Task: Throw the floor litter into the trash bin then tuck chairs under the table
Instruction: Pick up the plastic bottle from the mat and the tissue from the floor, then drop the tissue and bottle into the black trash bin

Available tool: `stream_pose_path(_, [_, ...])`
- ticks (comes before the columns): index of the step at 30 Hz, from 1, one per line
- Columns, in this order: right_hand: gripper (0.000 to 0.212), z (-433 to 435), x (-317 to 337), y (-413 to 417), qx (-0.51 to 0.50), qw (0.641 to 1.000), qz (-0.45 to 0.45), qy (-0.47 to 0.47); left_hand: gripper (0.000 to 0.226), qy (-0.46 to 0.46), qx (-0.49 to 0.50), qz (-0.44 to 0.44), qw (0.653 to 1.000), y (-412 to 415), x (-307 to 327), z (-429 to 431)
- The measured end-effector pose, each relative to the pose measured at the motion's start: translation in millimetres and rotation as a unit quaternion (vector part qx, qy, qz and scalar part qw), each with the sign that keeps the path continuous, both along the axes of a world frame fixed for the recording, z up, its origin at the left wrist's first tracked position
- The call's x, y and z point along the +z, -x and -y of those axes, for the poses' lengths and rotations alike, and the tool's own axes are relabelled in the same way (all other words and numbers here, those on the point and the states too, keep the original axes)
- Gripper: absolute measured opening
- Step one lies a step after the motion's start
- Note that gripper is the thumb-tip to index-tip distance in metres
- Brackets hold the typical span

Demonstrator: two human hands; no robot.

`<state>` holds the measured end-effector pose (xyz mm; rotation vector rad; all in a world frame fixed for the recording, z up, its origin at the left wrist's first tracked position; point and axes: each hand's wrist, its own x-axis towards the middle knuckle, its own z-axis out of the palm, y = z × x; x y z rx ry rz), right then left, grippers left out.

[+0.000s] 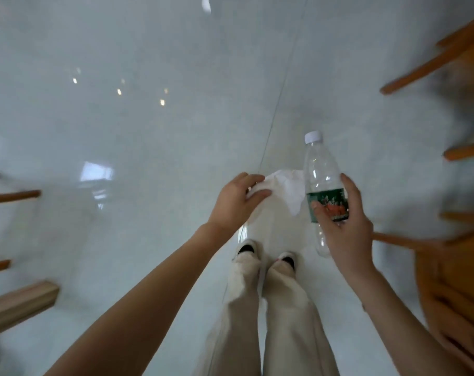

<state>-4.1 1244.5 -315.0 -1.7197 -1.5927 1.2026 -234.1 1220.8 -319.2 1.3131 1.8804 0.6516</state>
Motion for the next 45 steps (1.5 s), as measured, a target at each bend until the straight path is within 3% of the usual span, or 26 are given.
stream_pose_path(6, [0.071, -5.9, 198.7, -1.0, 0.048, 0.996, -0.001, -0.080, 0.025, -0.083, 0.026, -0.007, 0.996, 2.0, 200.8, 4.3])
stream_pose_path(12, [0.069, 9.7, 295.7, -15.1, 0.116, 0.985, 0.014, -0.130, 0.025, -0.133, 0.089, 0.001, 0.987, -12.7, 292.0, 40.1])
stream_pose_path(21, [0.070, 25.6, 299.1, -36.9, 0.157, 0.981, 0.010, -0.110, 0.018, -0.128, 0.130, -0.027, 0.983, -38.7, 295.3, 87.4])
stream_pose_path(29, [0.071, -10.9, 290.9, -10.3, 0.178, 0.980, 0.004, -0.091, 0.016, -0.119, 0.191, -0.008, 0.974, -12.1, 295.4, 67.7])
stream_pose_path(38, [0.067, -121.5, 280.7, 94.7, 0.192, 0.976, 0.009, -0.097, 0.015, -0.128, 0.215, -0.004, 0.968, 88.3, 282.0, -28.2])
stream_pose_path(45, [0.067, -233.7, 305.7, 198.8, 0.162, 0.978, 0.003, -0.132, 0.014, -0.162, 0.184, -0.027, 0.969, 208.4, 310.2, -147.3])
